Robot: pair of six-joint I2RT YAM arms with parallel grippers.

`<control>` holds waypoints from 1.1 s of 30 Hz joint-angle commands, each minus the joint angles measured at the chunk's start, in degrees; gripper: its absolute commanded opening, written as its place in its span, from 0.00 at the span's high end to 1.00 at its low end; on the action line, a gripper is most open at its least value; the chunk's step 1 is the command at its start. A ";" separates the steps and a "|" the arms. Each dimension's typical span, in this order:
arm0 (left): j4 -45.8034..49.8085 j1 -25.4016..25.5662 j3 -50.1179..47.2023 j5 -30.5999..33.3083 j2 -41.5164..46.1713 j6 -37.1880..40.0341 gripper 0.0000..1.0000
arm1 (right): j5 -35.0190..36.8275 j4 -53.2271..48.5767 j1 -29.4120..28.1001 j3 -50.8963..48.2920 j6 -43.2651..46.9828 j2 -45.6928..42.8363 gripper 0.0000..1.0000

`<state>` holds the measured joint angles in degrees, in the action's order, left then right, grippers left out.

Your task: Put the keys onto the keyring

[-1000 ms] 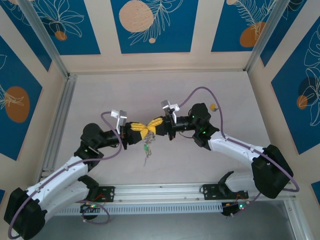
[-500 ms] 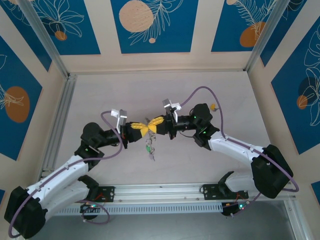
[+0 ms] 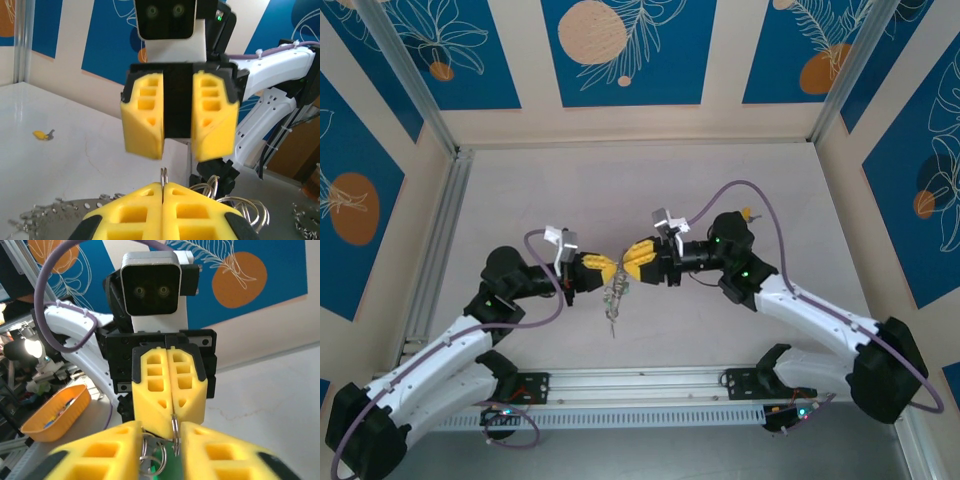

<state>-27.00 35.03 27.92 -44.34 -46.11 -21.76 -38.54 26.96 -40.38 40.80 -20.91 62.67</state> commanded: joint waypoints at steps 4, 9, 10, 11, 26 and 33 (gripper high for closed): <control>14.58 4.95 7.15 1.48 0.17 14.94 1.00 | 4.00 -21.88 0.72 4.26 10.40 -3.86 0.68; 28.23 10.25 14.14 4.27 -1.67 22.95 1.00 | 3.38 -29.64 0.88 4.95 13.29 -5.24 0.70; 31.00 11.06 15.71 4.75 -2.02 24.41 1.00 | 2.87 -30.02 0.92 4.11 13.51 -6.23 0.71; 33.51 11.76 17.07 5.16 -2.28 25.59 1.00 | 2.00 -29.81 0.90 2.98 13.61 -7.46 0.71; 38.89 13.08 21.58 4.50 -5.36 29.89 1.00 | 7.99 -24.88 -2.29 -3.59 13.86 -17.70 0.81; 38.05 13.15 21.21 4.32 -4.90 29.54 1.00 | 8.13 -22.32 -4.36 -2.94 14.36 -13.09 0.82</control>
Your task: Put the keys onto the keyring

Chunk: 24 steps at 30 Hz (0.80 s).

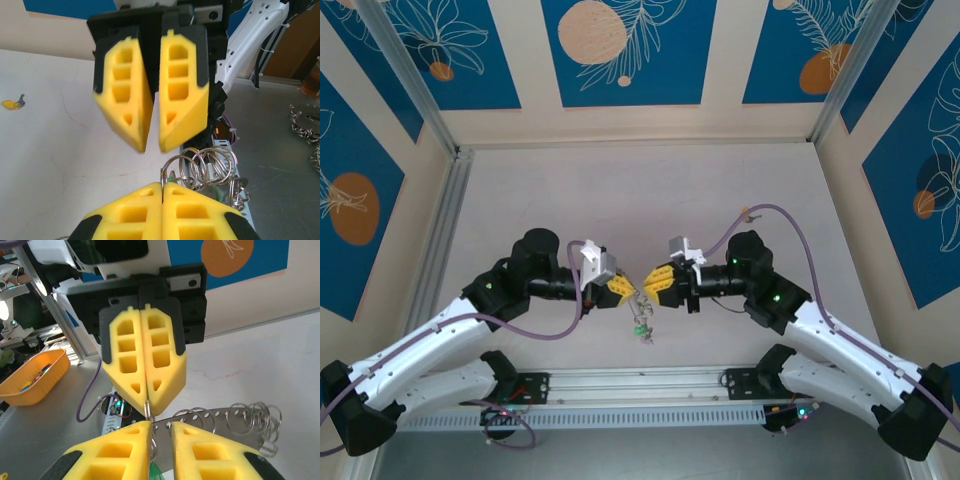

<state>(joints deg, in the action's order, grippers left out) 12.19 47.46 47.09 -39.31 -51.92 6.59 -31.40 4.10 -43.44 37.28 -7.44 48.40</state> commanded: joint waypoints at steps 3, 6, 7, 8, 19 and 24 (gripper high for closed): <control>-1.32 0.72 1.82 -0.38 1.03 1.18 1.00 | 1.25 -0.85 -2.80 0.95 2.20 1.60 0.82; -1.70 0.71 1.68 0.01 0.90 1.30 1.00 | 1.38 -2.10 -4.24 1.03 2.91 1.43 0.82; -1.66 0.70 1.69 0.31 0.84 1.48 1.00 | 1.36 -2.37 -4.64 1.04 3.16 1.29 0.82; -1.66 0.73 1.69 0.58 0.77 1.57 1.00 | 1.41 -2.62 -5.01 0.92 3.14 1.21 0.82; -0.61 0.98 1.89 0.59 0.91 1.85 1.00 | 6.28 -2.84 -7.62 1.64 3.80 2.32 0.80; 0.33 1.66 2.01 2.21 0.77 2.62 1.00 | 7.76 -3.74 -7.71 1.58 3.51 1.41 0.75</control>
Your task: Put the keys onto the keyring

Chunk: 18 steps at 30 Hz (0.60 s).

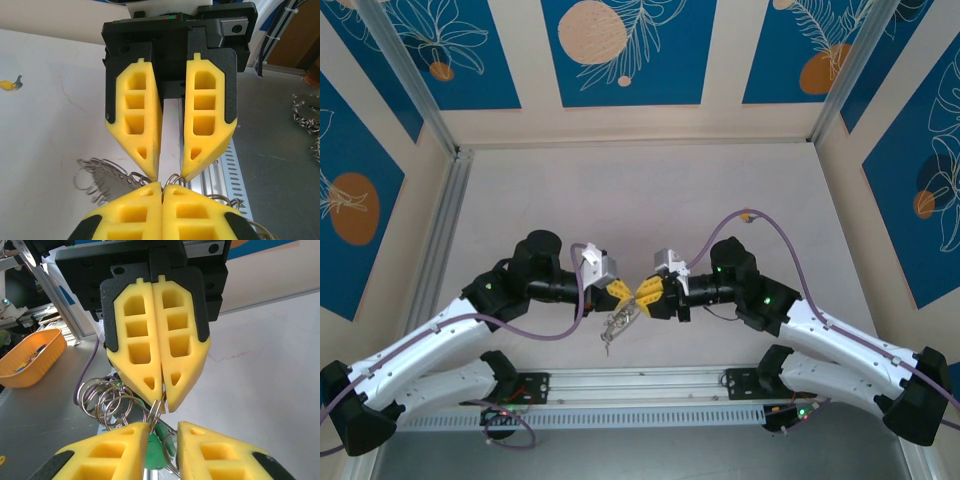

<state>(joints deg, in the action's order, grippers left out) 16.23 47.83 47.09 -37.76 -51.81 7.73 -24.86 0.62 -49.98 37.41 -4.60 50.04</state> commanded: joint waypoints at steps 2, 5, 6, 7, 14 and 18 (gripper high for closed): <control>-3.34 1.57 2.03 1.46 0.53 1.92 1.00 | 2.43 -1.33 -1.10 1.79 0.73 -1.04 0.74; -3.18 1.87 2.03 2.40 0.56 2.29 1.00 | 3.40 -2.64 -0.85 2.13 0.51 -1.74 0.74; -3.07 1.98 2.02 2.67 0.56 2.48 1.00 | 3.33 -2.71 -0.72 2.19 0.06 -1.81 0.74; -2.98 2.10 2.04 2.99 0.58 2.55 1.00 | 3.17 -2.75 -0.63 2.28 -0.34 -1.76 0.74; -2.55 2.77 2.04 3.66 0.84 2.91 1.00 | 1.62 -2.08 -0.56 2.34 -0.50 -1.55 0.73; -2.53 3.16 2.12 3.68 0.87 3.08 1.00 | 1.77 -2.15 -0.54 3.00 -0.14 -0.01 0.74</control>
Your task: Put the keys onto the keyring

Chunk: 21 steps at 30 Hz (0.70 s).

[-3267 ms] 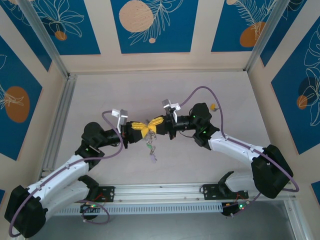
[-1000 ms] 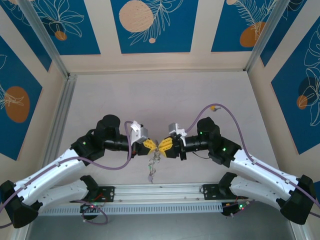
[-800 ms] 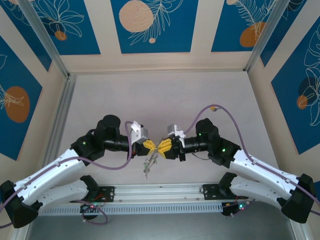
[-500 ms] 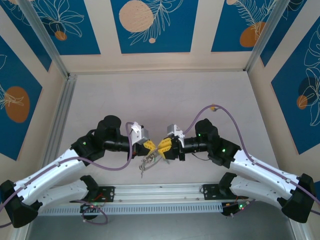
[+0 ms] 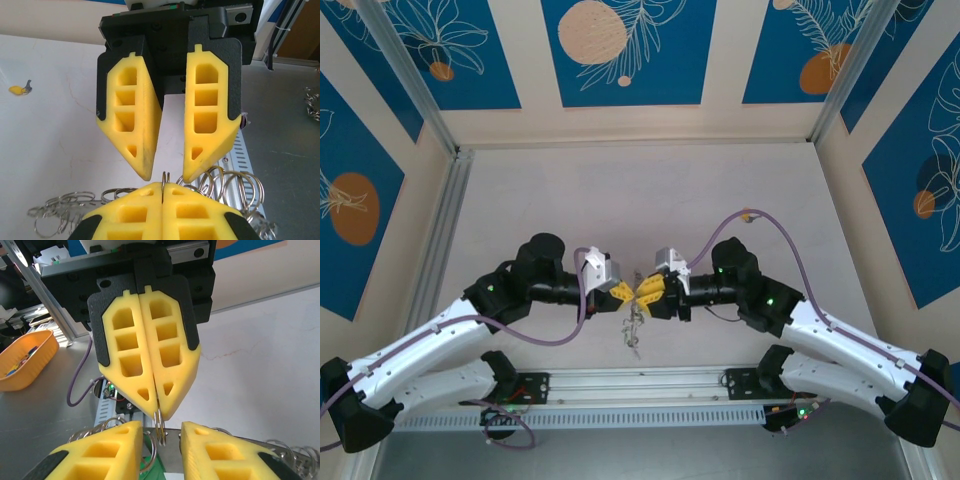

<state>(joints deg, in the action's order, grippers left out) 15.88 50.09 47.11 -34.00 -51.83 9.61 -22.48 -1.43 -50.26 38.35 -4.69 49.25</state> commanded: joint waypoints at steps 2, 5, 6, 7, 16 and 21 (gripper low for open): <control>-2.00 1.07 2.02 -0.10 1.03 1.14 1.00 | -1.12 0.16 -0.36 2.32 0.03 1.69 0.76; -1.73 1.33 2.02 0.11 1.39 1.29 1.00 | -1.35 -0.20 -0.58 2.79 0.62 2.84 0.79; -1.73 1.33 2.02 0.15 1.55 1.29 1.00 | -1.34 -0.52 -0.67 2.95 0.88 3.25 0.81; -1.82 1.40 1.98 0.23 1.65 1.29 1.00 | -1.33 -0.83 -0.69 3.06 1.20 3.52 0.85; -2.92 1.42 1.24 0.95 2.87 0.60 1.00 | 0.60 -4.62 -0.79 3.71 3.84 2.75 1.00; -4.05 1.42 0.38 1.51 4.04 -0.74 1.00 | 0.80 -2.97 0.61 2.69 3.09 0.17 1.00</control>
<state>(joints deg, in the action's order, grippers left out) 16.49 50.68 47.09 -31.73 -50.11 9.39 -22.74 -3.60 -50.54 40.84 -1.76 51.09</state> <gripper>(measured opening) 0.041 0.049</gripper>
